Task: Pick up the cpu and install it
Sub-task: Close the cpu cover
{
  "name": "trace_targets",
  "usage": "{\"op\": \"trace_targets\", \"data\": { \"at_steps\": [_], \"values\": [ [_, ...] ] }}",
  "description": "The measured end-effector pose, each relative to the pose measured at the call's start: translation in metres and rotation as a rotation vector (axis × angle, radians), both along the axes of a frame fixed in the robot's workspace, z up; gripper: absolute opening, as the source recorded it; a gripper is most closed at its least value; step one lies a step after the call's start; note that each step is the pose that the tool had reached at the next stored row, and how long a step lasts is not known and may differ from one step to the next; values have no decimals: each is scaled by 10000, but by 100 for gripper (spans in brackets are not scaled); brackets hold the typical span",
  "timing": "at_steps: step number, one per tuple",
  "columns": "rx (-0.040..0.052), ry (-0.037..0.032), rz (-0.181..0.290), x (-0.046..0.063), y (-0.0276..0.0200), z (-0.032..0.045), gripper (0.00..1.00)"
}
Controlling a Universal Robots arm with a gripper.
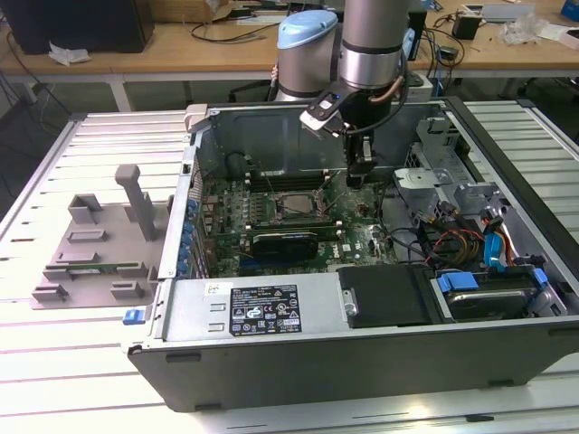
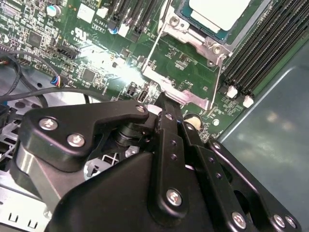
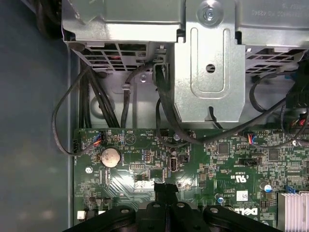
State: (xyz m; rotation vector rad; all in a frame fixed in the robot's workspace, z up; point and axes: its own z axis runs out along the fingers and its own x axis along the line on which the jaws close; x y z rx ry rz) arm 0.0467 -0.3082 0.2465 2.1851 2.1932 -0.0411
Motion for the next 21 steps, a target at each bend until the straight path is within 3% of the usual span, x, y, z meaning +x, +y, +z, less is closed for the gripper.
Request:
{"op": "trace_targets", "data": {
  "at_steps": [8, 14, 21],
  "values": [
    [0, -12, -1, -145, 20, 0, 11],
    [0, -44, -8, -351, 55, 0, 11],
    [-1, -49, -7, -420, 69, 0, 11]
  ]
}}
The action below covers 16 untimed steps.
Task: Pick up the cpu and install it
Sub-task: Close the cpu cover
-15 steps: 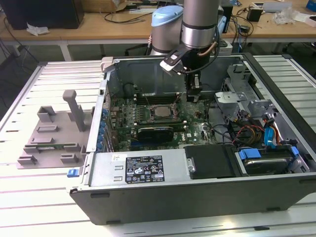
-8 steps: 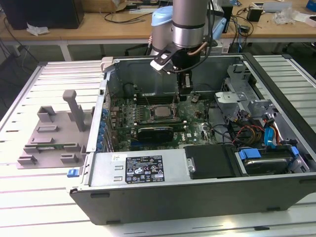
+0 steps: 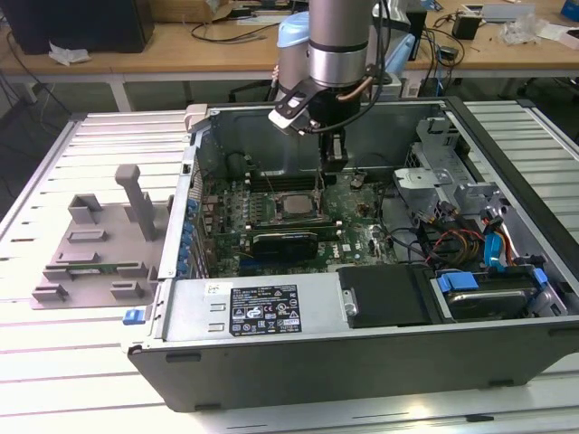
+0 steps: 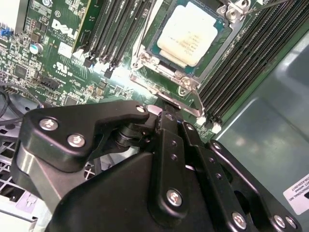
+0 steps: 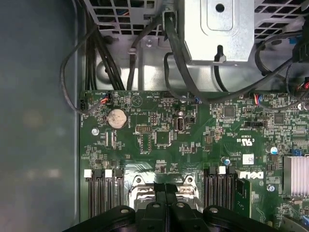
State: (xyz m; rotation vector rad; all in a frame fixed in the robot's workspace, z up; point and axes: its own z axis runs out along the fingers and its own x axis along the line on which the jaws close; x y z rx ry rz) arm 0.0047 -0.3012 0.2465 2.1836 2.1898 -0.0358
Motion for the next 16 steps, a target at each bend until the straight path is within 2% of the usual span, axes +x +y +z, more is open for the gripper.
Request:
{"op": "trace_targets", "data": {
  "at_steps": [4, 10, 11, 12, 14, 16],
  "values": [
    [0, -4, 0, -43, 8, 0, 11],
    [2, -2, 0, -49, 9, -1, 11],
    [11, 53, -1, -49, 10, -5, 11],
    [15, 214, -2, -50, 9, -11, 11],
    [17, 407, -1, -49, 9, -19, 11],
    [14, 420, -1, -50, 8, -20, 11]
  ]
}}
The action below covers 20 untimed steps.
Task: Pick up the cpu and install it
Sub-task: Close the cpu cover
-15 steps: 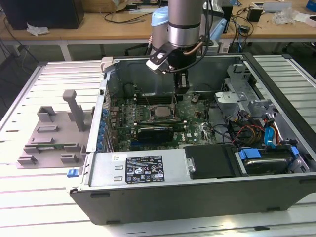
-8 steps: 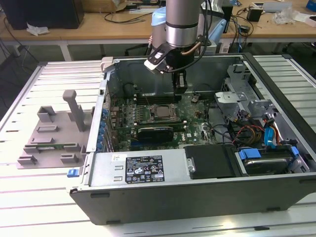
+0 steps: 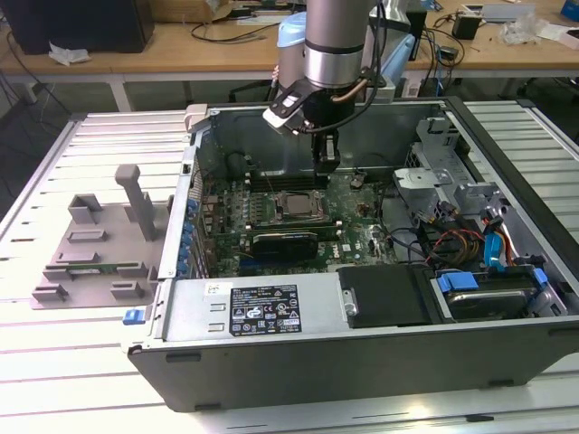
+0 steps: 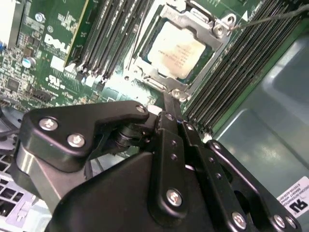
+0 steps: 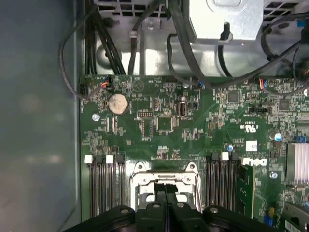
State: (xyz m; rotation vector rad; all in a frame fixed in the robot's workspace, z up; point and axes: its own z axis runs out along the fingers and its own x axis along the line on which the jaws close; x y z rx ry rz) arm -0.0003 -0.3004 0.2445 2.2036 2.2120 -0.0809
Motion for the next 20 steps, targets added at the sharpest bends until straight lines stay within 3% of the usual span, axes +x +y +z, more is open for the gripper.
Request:
{"op": "trace_targets", "data": {
  "at_steps": [4, 11, 17, 20],
  "values": [
    [4, -1, 13, -28, -3, -14, 11],
    [2, -13, 34, -263, -28, -129, 11],
    [-1, -12, 48, -275, -30, -157, 11],
    [1, -13, 540, -275, -30, -159, 11]
  ]
}}
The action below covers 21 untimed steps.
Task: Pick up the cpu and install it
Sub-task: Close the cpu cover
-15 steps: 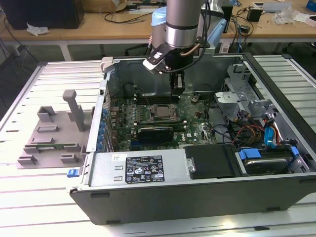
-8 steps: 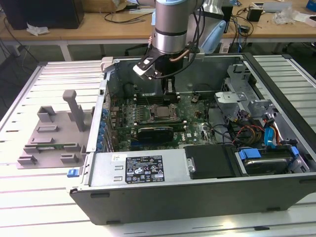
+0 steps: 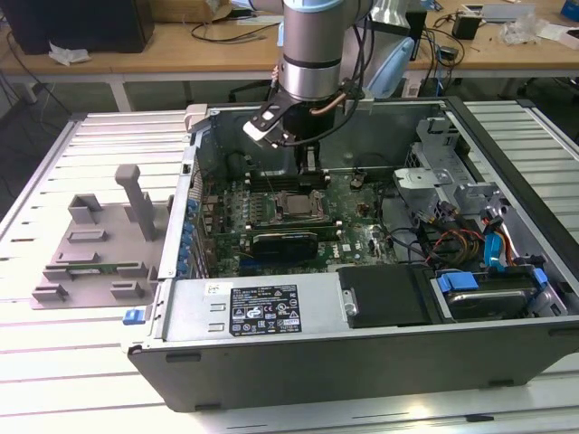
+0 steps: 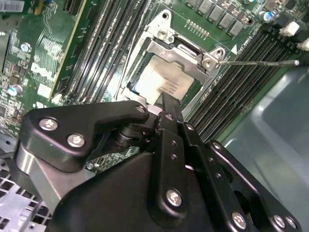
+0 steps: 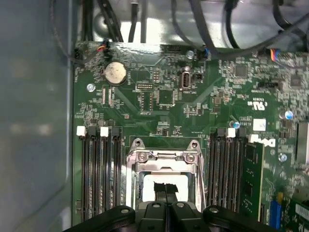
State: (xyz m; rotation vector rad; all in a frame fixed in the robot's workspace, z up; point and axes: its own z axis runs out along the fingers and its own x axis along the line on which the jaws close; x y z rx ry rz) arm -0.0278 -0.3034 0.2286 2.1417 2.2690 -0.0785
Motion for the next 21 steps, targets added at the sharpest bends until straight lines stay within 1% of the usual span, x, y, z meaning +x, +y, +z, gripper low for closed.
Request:
{"op": "trace_targets", "data": {
  "at_steps": [1, 2, 10, 11, 12, 14, 15, 17, 19, 21],
  "values": [
    [-1, 1, 185, 0, 0, 0, 11],
    [-1, 1, 480, 0, 0, -1, 11],
    [-1, 0, 2055, 0, 0, -5, 11],
    [-1, 1, 2529, 0, 0, -7, 11],
    [-1, 1, 2845, 0, 0, -8, 11],
    [-1, 0, 3303, 0, 0, -10, 11],
    [-1, 0, 3613, 0, 0, -11, 11],
    [-1, 0, 3995, 0, 0, -13, 11],
    [0, 0, 4648, 0, 0, -15, 11],
    [0, -1, 5075, 0, 0, -17, 11]
  ]
}}
